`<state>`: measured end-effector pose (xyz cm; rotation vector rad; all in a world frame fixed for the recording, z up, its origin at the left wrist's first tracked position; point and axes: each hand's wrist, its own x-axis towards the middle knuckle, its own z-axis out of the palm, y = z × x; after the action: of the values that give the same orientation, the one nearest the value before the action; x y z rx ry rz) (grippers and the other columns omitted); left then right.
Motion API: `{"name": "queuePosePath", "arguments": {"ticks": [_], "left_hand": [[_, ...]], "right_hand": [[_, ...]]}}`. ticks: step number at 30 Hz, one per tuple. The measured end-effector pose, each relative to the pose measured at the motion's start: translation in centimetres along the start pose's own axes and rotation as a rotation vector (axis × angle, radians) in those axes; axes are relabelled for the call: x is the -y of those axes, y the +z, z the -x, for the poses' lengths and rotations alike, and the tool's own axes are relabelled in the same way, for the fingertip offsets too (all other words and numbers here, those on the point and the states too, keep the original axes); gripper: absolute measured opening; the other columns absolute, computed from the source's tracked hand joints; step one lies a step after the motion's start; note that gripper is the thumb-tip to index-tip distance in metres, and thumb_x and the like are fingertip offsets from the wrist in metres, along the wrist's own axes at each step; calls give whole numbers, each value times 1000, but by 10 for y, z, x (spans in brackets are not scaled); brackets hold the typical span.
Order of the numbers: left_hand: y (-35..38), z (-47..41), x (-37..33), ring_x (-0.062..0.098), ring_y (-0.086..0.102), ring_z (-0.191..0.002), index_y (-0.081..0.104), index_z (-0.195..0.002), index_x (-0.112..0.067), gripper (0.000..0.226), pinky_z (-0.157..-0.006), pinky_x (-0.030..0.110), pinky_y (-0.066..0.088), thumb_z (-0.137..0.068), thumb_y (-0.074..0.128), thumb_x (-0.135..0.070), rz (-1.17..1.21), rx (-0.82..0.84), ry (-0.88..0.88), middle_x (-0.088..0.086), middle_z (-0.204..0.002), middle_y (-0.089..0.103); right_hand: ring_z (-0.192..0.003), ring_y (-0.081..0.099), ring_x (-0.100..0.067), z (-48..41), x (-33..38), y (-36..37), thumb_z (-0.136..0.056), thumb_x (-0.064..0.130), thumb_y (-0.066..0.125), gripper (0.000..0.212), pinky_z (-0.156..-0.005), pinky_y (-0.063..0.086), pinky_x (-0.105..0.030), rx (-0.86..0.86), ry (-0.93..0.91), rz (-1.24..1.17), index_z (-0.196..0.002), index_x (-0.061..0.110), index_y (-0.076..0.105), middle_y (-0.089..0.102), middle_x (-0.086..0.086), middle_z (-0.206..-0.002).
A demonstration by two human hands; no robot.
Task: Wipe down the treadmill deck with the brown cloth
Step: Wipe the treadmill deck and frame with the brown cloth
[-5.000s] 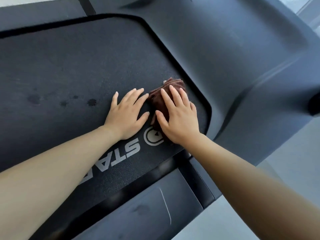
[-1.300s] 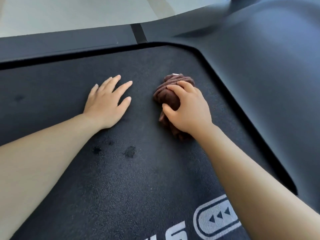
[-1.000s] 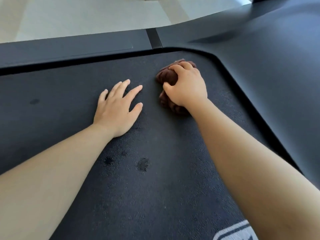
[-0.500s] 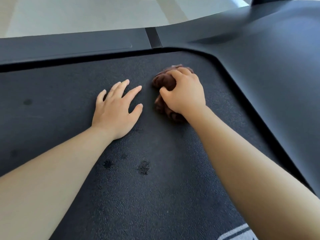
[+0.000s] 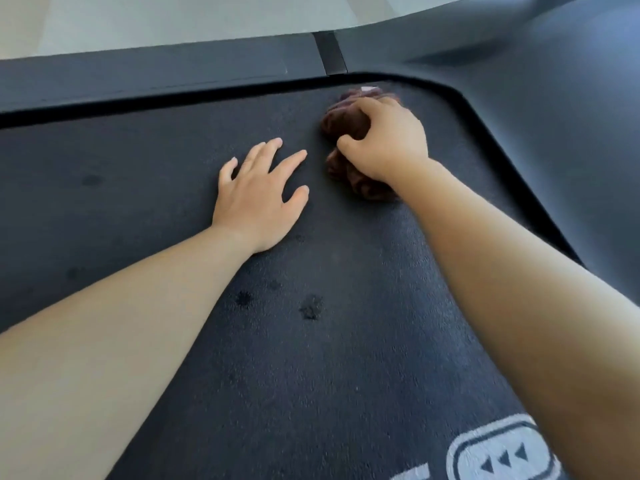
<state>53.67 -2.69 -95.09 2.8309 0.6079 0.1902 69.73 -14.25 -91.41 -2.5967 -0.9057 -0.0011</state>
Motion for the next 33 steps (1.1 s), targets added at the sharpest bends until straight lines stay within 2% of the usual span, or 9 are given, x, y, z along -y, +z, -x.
{"name": "queuePosePath", "arguments": {"ticks": [2, 7, 11, 13, 16, 21, 25, 28, 33], "left_hand": [[-1, -1, 0, 13, 8, -144, 29, -143, -40, 51, -115, 45, 4, -93, 34, -48, 8, 9, -5, -4, -157, 16], [1, -2, 1, 15, 10, -144, 30, -143, -38, 51, -115, 45, 4, -93, 34, -49, 15, 0, 1, -2, -156, 19], [-3, 16, -3, 17, 5, -145, 20, -147, -34, 55, -116, 44, 4, -95, 26, -51, -50, 60, -21, -1, -159, 10], [-4, 43, -6, 18, 1, -145, 15, -148, -33, 57, -116, 44, 2, -95, 22, -52, -70, 101, 3, -2, -159, 5], [-5, 98, -6, 18, 2, -145, 17, -148, -33, 56, -116, 43, 4, -95, 24, -50, -55, 83, 105, -3, -159, 8], [-20, 178, -5, 17, 5, -145, 20, -148, -29, 55, -116, 40, 6, -96, 29, -45, -38, 116, 166, -4, -158, 11], [-36, 248, 14, 16, 5, -145, 18, -149, -29, 56, -116, 39, 6, -96, 25, -47, -76, 138, 233, -5, -158, 10], [-40, 257, 19, 15, 9, -145, 21, -148, -32, 61, -115, 40, 8, -90, 22, -51, -78, 142, 233, -7, -158, 13], [-40, 255, 15, 15, 14, -144, 27, -146, -28, 56, -116, 41, 11, -94, 38, -45, -22, 101, 215, -7, -156, 20]], "right_hand": [[-117, 49, -28, 49, -1, -9, -78, 41, 57, 48, -81, 38, -28, 2, -26, -23, -125, 28, 57, 54, 0, -131], [-116, 49, -26, 170, 2, -14, -78, 39, 60, 49, -94, 44, -36, -71, -81, -67, -125, 27, 57, 54, 4, -131], [-123, 43, -24, 158, 8, -17, -79, 42, 58, 48, -97, 43, -38, -29, 23, -43, -125, 30, 56, 49, 7, -136], [-126, 40, -25, 150, 10, -19, -80, 44, 56, 50, -97, 42, -38, 11, 41, -6, -128, 30, 54, 46, 6, -139], [-125, 41, -24, 174, 9, -19, -80, 43, 56, 50, -94, 41, -35, -8, 26, -21, -129, 33, 53, 47, 7, -138], [-118, 47, -25, 264, 31, -21, -78, 42, 57, 49, -87, 45, -34, -16, -59, -54, -126, 32, 55, 50, 7, -133], [-118, 48, -28, 341, 55, -17, -77, 45, 57, 53, -88, 47, -39, -63, -127, -15, -127, 27, 55, 50, 0, -135], [-117, 48, -26, 331, 58, -14, -76, 47, 54, 49, -87, 49, -41, -70, -74, -41, -121, 29, 57, 52, 3, -131], [-124, 41, -25, 280, 64, -11, -81, 46, 55, 48, -89, 44, -39, -17, 41, -7, -126, 30, 53, 47, 5, -136]]}}
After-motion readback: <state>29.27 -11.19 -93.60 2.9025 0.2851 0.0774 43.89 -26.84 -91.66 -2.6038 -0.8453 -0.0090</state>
